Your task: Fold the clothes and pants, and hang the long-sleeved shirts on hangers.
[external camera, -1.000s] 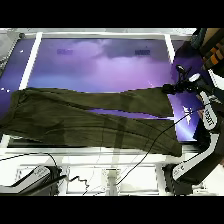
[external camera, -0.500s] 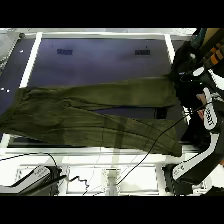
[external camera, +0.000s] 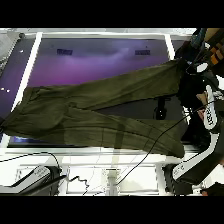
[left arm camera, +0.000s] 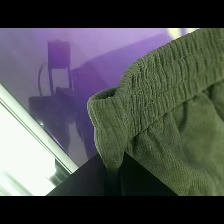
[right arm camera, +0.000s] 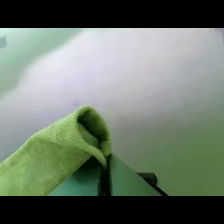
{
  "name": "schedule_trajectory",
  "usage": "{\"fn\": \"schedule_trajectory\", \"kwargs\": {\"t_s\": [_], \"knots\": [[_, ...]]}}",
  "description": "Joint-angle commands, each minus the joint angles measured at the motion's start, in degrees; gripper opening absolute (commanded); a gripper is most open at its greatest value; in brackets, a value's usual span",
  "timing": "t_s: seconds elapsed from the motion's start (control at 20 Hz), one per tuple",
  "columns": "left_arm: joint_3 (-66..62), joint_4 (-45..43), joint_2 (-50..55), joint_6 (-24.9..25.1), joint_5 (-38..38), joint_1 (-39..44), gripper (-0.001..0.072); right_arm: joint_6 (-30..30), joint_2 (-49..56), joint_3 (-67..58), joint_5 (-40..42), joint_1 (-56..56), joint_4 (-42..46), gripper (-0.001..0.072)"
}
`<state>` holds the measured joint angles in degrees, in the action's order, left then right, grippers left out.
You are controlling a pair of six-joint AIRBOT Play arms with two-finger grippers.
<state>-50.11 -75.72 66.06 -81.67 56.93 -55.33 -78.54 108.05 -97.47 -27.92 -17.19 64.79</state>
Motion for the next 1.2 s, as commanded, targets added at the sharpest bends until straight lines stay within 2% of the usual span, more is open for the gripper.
{"fn": "schedule_trajectory", "kwargs": {"t_s": [0.0, 0.05, 0.1, 0.15, 0.2, 0.3, 0.35, 0.4, 0.7, 0.8, 0.85, 0.9, 0.95, 1.05, 1.15], "knots": [[3.58, 4.02, -0.04, 0.02, -4.13, 0.00, 0.0048, -0.50, 0.96, -0.13, 1.20, -0.02, -0.07, 0.0100], [3.69, 5.95, -0.04, 0.02, -4.98, 0.00, 0.0048, -0.48, 1.11, -0.13, -0.15, -0.02, -0.02, 0.0378], [3.69, 7.98, -0.11, 0.07, -6.14, 0.00, 0.0048, -0.39, 0.98, -0.15, -1.42, -0.07, 0.02, 0.0564], [3.69, 10.10, -0.11, 0.09, -7.04, 0.00, 0.0048, -0.24, 0.50, -0.33, -3.30, -0.26, 0.81, 0.0599], [3.69, 12.20, -0.11, 0.92, -7.63, 0.00, 0.0048, -0.24, -0.13, -0.74, -5.46, -0.44, 1.51, 0.0598], [3.69, 16.35, -0.11, 5.70, -7.74, 0.00, 0.0048, -0.26, -2.49, -0.87, -9.64, -1.40, 2.56, 0.0593], [3.69, 17.49, -0.11, 7.80, -7.65, 0.00, 0.0048, -0.31, -4.09, -1.07, -12.52, -2.10, 3.17, 0.0572], [3.69, 17.92, -0.11, 9.18, -7.63, 0.00, 0.0048, -0.28, -5.84, -1.16, -15.93, -2.93, 3.41, 0.0509], [3.69, 17.90, -0.09, 9.31, -7.63, 0.00, 0.0048, -1.55, -7.30, 0.50, -41.86, -5.68, 8.26, 0.0503], [3.69, 17.90, -0.09, 9.31, -7.67, 0.00, 0.0048, -1.38, -6.95, 2.75, -49.55, -6.86, 11.39, 0.0464], [3.69, 17.90, -0.09, 9.33, -7.76, 0.00, 0.0048, -1.40, -6.97, 3.26, -52.94, -7.78, 11.89, 0.0380], [3.69, 17.88, -0.09, 9.33, -7.89, 0.00, 0.0048, -1.40, -7.15, 3.50, -56.33, -8.83, 11.87, 0.0215], [3.69, 17.88, -0.09, 9.33, -7.89, -0.02, 0.0048, -1.20, -7.85, 3.74, -59.65, -9.94, 11.87, 0.0015], [3.69, 17.88, -0.09, 9.33, -7.89, 0.00, 0.0048, 3.63, -11.63, 6.43, -62.40, -11.47, 11.21, 0.0017], [3.69, 17.90, -0.09, 10.51, -7.91, 0.00, 0.0048, 12.46, -17.86, 13.49, -62.95, -12.68, 11.04, 0.0017]]}}
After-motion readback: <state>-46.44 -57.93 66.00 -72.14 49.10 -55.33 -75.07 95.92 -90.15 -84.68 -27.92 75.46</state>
